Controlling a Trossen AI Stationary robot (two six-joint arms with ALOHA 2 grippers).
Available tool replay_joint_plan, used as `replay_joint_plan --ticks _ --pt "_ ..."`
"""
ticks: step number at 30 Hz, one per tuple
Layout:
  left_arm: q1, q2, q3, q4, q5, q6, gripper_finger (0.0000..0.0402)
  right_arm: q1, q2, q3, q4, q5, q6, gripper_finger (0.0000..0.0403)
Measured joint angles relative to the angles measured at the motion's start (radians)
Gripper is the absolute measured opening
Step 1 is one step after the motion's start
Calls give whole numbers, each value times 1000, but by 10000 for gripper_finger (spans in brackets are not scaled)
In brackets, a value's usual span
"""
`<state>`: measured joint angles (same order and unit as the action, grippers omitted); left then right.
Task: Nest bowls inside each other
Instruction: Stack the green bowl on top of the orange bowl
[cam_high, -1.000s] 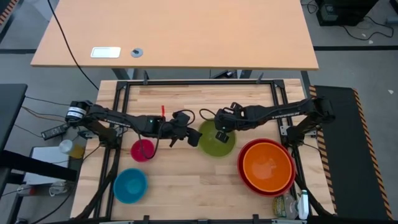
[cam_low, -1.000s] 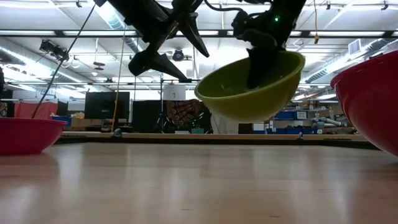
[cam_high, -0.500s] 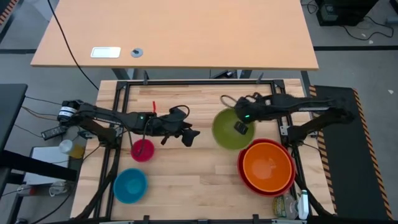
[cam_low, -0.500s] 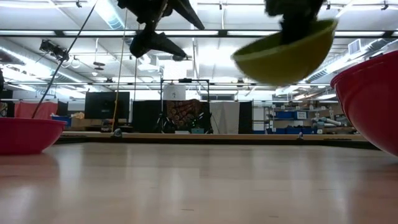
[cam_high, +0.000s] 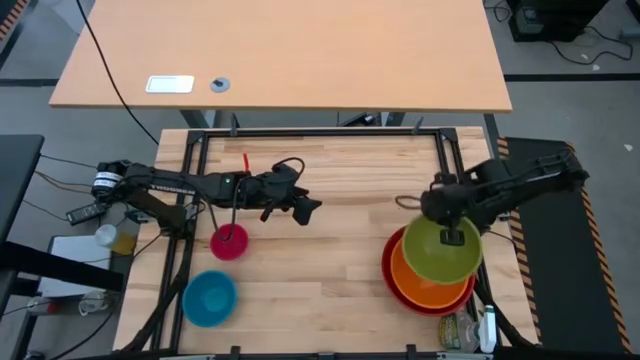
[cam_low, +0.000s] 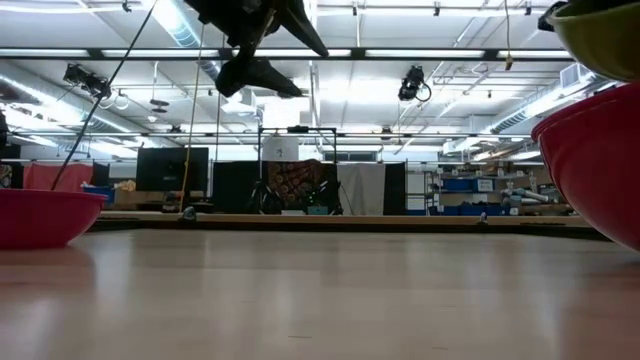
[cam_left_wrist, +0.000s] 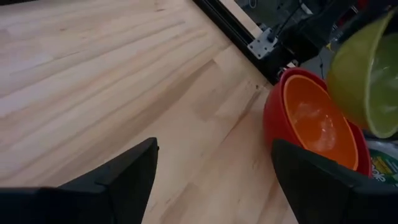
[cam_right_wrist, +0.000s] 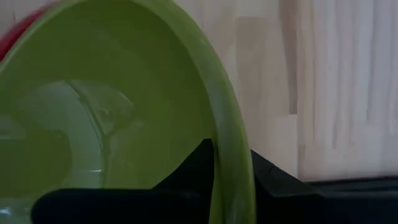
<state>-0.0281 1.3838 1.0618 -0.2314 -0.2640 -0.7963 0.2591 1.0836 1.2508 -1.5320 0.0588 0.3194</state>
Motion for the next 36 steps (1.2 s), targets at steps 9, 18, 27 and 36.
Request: replay_joint_plan --ticks 9,18,27,36 --pt "4 -4 0 0 54 5 315 111 10 -229 242 25 36 60" --pt "3 -5 0 -3 159 6 315 186 11 -406 388 41 44 60" --pt "21 -5 0 -4 184 42 315 193 11 -485 505 -107 70 107" --pt "78 -5 0 -53 244 87 315 157 11 -425 431 -117 46 241"
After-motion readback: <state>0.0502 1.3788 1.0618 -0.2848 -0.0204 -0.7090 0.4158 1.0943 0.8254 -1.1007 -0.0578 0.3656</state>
